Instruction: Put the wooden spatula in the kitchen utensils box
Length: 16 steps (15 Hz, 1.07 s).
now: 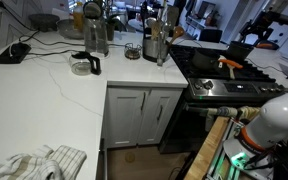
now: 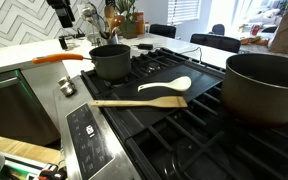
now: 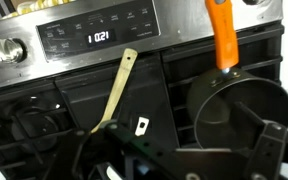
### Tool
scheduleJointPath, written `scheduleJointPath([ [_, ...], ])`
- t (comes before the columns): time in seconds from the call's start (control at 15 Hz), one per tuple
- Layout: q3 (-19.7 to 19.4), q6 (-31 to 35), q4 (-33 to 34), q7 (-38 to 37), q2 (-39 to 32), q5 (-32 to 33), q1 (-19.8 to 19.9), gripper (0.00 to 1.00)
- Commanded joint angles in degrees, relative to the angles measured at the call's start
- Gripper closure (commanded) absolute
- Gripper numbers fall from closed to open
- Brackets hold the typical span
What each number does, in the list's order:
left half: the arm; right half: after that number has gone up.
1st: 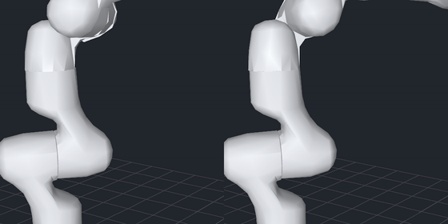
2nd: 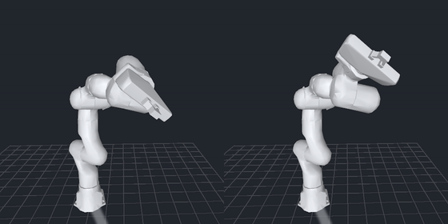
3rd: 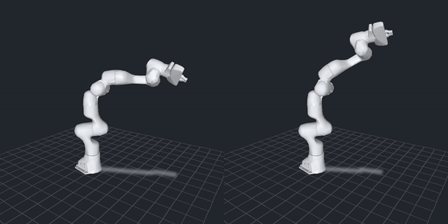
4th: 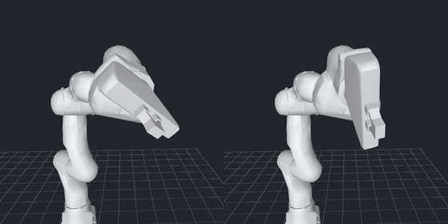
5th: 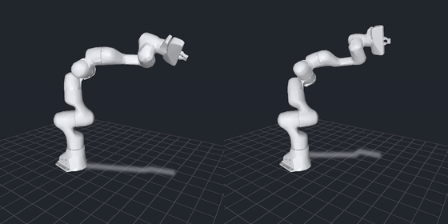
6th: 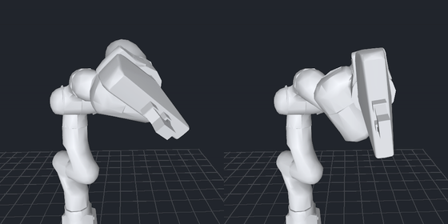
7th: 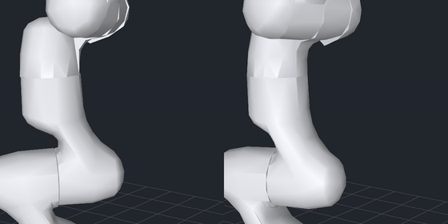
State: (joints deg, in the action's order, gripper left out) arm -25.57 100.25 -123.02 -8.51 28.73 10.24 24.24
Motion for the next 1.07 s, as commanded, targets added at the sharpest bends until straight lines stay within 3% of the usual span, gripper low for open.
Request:
scheduleJointPath([
  [0.0,-3.71,2.62,4.55,0.27,-10.01,-3.77,1.39,0.00],
  [0.07,-4.05,2.63,5.46,-0.89,-11.35,-5.79,1.57,0.00],
  [0.13,-2.12,2.33,2.47,0.39,-6.95,-3.15,2.17,0.00],
  [0.53,-2.90,2.68,5.13,-0.03,-11.26,-5.19,2.28,0.00],
  [1.0,-10.17,-2.81,11.97,6.76,-23.40,-10.51,4.57,0.00],
])
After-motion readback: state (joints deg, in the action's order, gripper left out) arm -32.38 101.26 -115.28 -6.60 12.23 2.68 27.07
